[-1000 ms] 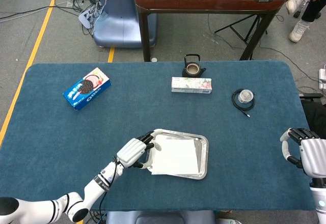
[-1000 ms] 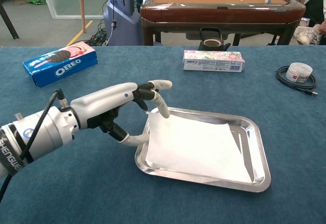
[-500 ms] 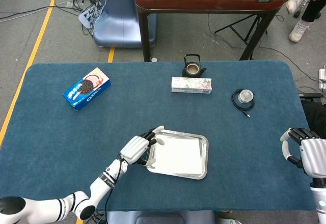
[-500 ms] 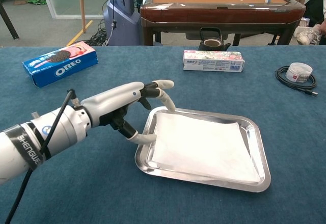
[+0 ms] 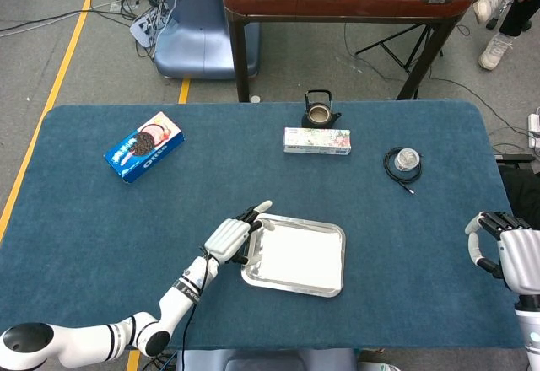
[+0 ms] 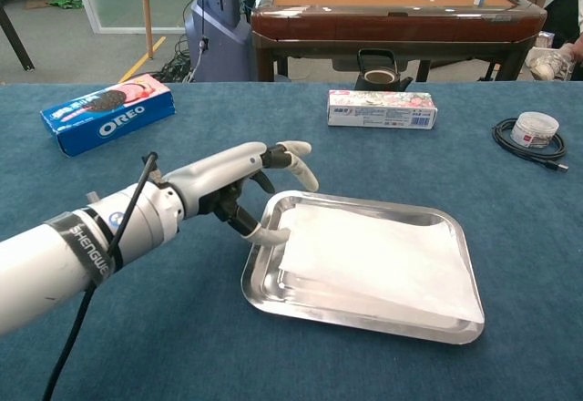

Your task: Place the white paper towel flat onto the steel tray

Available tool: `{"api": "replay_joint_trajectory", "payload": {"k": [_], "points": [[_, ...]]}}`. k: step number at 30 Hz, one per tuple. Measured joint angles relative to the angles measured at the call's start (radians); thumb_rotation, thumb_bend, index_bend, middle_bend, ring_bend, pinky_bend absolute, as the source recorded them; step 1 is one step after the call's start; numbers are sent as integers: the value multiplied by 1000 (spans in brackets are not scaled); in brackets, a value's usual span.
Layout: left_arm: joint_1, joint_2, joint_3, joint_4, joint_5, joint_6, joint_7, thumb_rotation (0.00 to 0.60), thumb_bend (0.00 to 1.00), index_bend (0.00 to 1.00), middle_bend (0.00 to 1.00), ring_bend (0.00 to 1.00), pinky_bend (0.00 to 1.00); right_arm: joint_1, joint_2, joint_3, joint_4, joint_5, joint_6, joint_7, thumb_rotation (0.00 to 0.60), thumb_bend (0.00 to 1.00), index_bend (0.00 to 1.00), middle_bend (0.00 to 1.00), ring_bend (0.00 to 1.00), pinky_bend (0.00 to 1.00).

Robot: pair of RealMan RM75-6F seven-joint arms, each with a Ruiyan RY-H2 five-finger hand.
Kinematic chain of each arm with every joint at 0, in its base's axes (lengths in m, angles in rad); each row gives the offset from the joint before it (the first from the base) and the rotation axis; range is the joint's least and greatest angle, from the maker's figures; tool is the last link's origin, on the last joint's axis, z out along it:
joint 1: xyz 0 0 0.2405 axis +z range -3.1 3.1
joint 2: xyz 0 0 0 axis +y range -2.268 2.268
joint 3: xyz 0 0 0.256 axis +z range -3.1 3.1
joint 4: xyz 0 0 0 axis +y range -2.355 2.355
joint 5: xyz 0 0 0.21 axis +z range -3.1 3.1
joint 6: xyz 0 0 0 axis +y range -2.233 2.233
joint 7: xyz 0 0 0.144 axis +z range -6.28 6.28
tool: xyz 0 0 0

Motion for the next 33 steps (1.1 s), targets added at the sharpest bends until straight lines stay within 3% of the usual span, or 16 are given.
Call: {"api": "replay_joint_trajectory", "payload": {"k": [15,26,33], "points": [[-28,-66,-25,105,32,55,29,600,259,273,1,0,212,2,1,-2,0,-2,-3,2,600,517,546,476,378,433],[-10,-49,11,131,94,131,77,600,259,273,1,0,212,3,-1,-4,-1,-5,-6,0,600,517,546,476,378,433],[13,-2,37,93,129,169,93,600,258,273,1,0,212,4,-4,-7,-2,-9,-7,-7,600,517,546,476,378,433]]}}
